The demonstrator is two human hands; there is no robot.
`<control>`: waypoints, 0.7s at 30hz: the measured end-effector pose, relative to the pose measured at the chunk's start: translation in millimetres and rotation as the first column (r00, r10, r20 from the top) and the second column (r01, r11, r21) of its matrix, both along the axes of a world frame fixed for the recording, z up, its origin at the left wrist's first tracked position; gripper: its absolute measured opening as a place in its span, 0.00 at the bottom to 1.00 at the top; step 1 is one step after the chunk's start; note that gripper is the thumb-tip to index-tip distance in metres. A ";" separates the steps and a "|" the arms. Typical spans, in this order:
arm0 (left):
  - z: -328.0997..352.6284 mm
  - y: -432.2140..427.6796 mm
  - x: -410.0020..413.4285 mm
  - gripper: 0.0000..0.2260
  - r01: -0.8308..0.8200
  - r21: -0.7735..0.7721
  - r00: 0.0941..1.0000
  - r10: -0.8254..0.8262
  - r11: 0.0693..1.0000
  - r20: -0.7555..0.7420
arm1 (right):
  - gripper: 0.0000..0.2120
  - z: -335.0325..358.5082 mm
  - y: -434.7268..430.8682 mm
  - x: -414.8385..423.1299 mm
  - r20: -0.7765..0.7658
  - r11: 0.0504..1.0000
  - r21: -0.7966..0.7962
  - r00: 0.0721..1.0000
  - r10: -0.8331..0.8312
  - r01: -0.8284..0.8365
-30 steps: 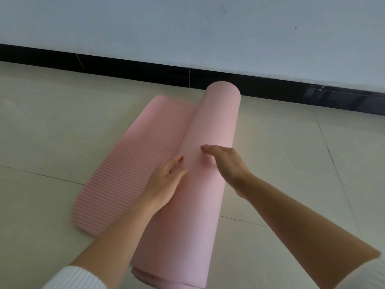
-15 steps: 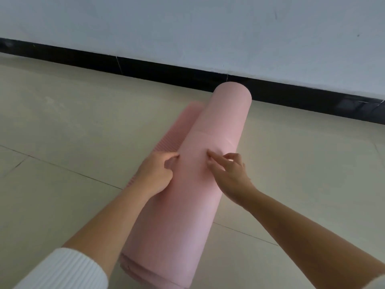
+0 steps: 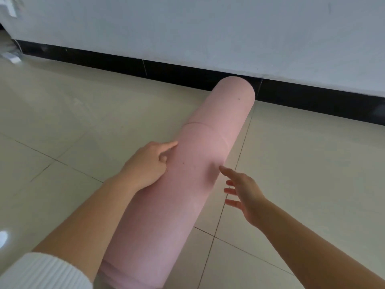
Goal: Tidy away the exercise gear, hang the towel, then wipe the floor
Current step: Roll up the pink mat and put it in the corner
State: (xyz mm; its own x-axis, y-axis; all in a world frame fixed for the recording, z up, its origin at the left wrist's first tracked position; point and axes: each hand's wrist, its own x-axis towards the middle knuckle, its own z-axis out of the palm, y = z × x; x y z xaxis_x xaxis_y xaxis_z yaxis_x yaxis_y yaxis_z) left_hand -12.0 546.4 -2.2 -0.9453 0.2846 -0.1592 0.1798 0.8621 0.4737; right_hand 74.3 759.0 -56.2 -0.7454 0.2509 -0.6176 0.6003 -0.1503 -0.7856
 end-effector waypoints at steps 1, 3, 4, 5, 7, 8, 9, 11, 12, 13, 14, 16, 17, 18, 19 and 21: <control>-5.5 -8.8 -6.2 0.27 -0.033 -0.030 0.999 0.033 0.999 -0.014 | 0.28 -4.9 -8.4 -5.1 0.004 1.000 -0.016 1.000 0.021 -0.021; -13.2 -24.2 -15.8 0.28 -0.108 -0.038 0.994 0.108 0.993 -0.005 | 0.34 -11.2 -25.1 -16.2 0.002 0.997 -0.051 0.998 0.060 -0.060; -16.5 -29.3 -18.6 0.27 -0.131 -0.030 0.991 0.131 0.991 -0.007 | 0.34 -12.6 -32.5 -21.0 0.001 0.994 -0.080 0.997 0.077 -0.077; -18.4 -32.2 -19.9 0.26 -0.148 -0.018 0.989 0.148 0.989 -0.003 | 0.32 -13.3 -39.4 -25.0 -0.009 0.988 -0.127 0.996 0.087 -0.088; -20.8 -34.7 -20.7 0.23 -0.187 0.047 0.982 0.185 0.981 0.037 | 0.28 -13.4 -50.1 -29.8 -0.032 0.965 -0.251 0.997 0.066 -0.072; -20.3 -34.9 -19.6 0.21 -0.217 0.102 0.975 0.209 0.971 0.080 | 0.27 -13.6 -53.0 -30.2 -0.022 0.953 -0.300 0.999 0.033 -0.038; -16.2 -33.9 -15.8 0.17 -0.243 0.147 0.966 0.224 0.959 0.132 | 0.27 -13.5 -54.5 -28.7 -0.011 0.944 -0.331 1.000 -0.001 -0.003; -4.2 -33.4 -2.3 0.16 -0.265 0.197 0.944 0.212 0.944 0.254 | 0.27 -13.8 -52.7 -20.0 0.001 0.930 -0.363 0.999 -0.051 0.048; 1.2 -33.9 8.2 0.19 -0.278 0.215 0.925 0.200 0.936 0.324 | 0.31 -13.3 -49.6 -14.4 0.013 0.926 -0.373 0.998 -0.064 0.064; 5.1 -34.3 20.6 0.20 -0.298 0.236 0.901 0.190 0.925 0.390 | 0.37 -12.1 -45.0 -8.3 0.032 0.923 -0.376 0.997 -0.068 0.075; 5.9 -35.3 33.3 0.20 -0.324 0.272 0.878 0.180 0.906 0.443 | 0.41 -11.8 -38.5 -2.2 0.053 0.928 -0.364 0.996 -0.067 0.081; 2.3 -34.2 60.0 0.21 -0.382 0.341 0.833 0.160 0.859 0.530 | 0.41 -7.4 -22.3 10.7 0.079 0.954 -0.292 0.996 -0.052 0.073; -1.3 -30.2 72.9 0.25 -0.414 0.358 0.802 0.148 0.837 0.579 | 0.38 -3.1 -12.6 17.6 0.084 0.968 -0.243 0.996 -0.041 0.060; -6.2 -23.9 84.3 0.30 -0.448 0.356 0.756 0.135 0.820 0.640 | 0.35 1.0 -1.9 23.8 0.090 0.981 -0.190 0.996 -0.016 0.033; -13.1 -15.8 94.6 0.34 -0.477 0.336 0.698 0.118 0.812 0.706 | 0.33 6.9 8.7 29.7 0.099 0.990 -0.141 0.995 0.031 -0.017; -25.0 3.5 116.6 0.39 -0.561 0.302 0.547 0.071 0.771 0.834 | 0.32 20.7 28.0 41.5 0.137 0.988 -0.076 0.980 0.146 -0.137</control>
